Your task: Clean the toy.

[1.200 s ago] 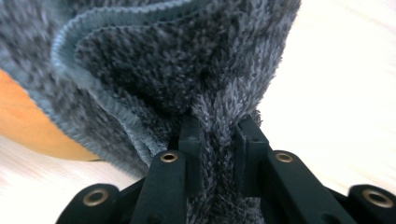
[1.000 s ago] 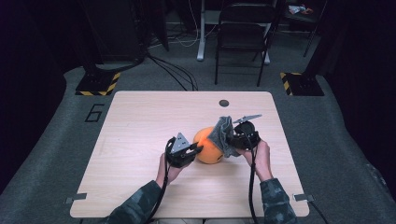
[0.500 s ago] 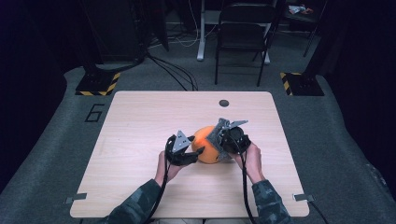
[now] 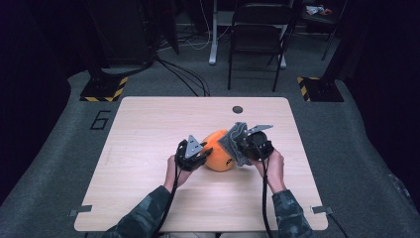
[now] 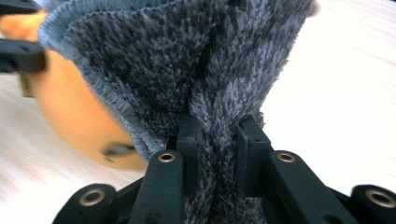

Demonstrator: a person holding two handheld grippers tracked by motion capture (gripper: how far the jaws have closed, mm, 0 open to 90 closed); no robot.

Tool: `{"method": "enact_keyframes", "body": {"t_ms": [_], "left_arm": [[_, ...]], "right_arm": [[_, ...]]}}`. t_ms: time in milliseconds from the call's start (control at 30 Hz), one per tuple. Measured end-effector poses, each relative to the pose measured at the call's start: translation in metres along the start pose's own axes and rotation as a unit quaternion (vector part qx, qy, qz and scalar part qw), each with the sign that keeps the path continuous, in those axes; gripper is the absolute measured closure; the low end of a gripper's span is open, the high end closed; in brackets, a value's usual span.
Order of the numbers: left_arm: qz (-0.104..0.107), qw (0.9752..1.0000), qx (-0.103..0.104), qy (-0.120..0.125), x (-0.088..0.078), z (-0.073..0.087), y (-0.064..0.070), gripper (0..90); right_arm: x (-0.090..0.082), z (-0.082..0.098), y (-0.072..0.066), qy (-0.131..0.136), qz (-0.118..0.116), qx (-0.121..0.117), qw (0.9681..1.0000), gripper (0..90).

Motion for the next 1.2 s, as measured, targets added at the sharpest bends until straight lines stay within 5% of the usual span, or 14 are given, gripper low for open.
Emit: {"method": "enact_keyframes", "body": {"t_ms": [233, 400, 567, 700, 800, 1200], "left_arm": [[-0.015, 0.9990, -0.041, -0.006, 0.003, 0.004, -0.017, 65.7], [-0.019, 0.9971, -0.072, -0.010, 0.006, 0.007, -0.029, 64.3], [-0.025, 0.9938, -0.108, -0.010, 0.009, 0.013, -0.042, 62.4], [-0.032, 0.9906, -0.132, -0.014, 0.009, 0.018, -0.052, 59.3], [-0.048, 0.9895, -0.135, -0.020, 0.008, 0.020, -0.059, 54.0], [-0.074, 0.9872, -0.140, -0.017, 0.001, 0.018, -0.070, 28.3]], "right_arm": [[-0.013, 0.033, 0.046, -0.052, 0.053, 0.033, 0.9967, 72.8], [0.004, 0.071, 0.075, -0.111, 0.059, 0.075, 0.9893, 71.9], [0.026, 0.095, 0.084, -0.140, 0.054, 0.095, 0.9842, 64.0], [0.032, 0.100, 0.085, -0.127, 0.044, 0.092, 0.9866, 59.4], [0.032, 0.101, 0.084, -0.128, 0.044, 0.106, 0.9852, 53.4], [0.035, 0.106, 0.085, -0.097, 0.028, 0.079, 0.9917, 33.7]]}}
Point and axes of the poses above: each handheld gripper's, and its own axes: x roughly forward along the jaws, z roughly out of its underside, y roughly to its right, the point moved 7 cm from there along x, roughly forward along the jaws, and after that the axes turned 4 degrees about z, right-handed, at the moved point
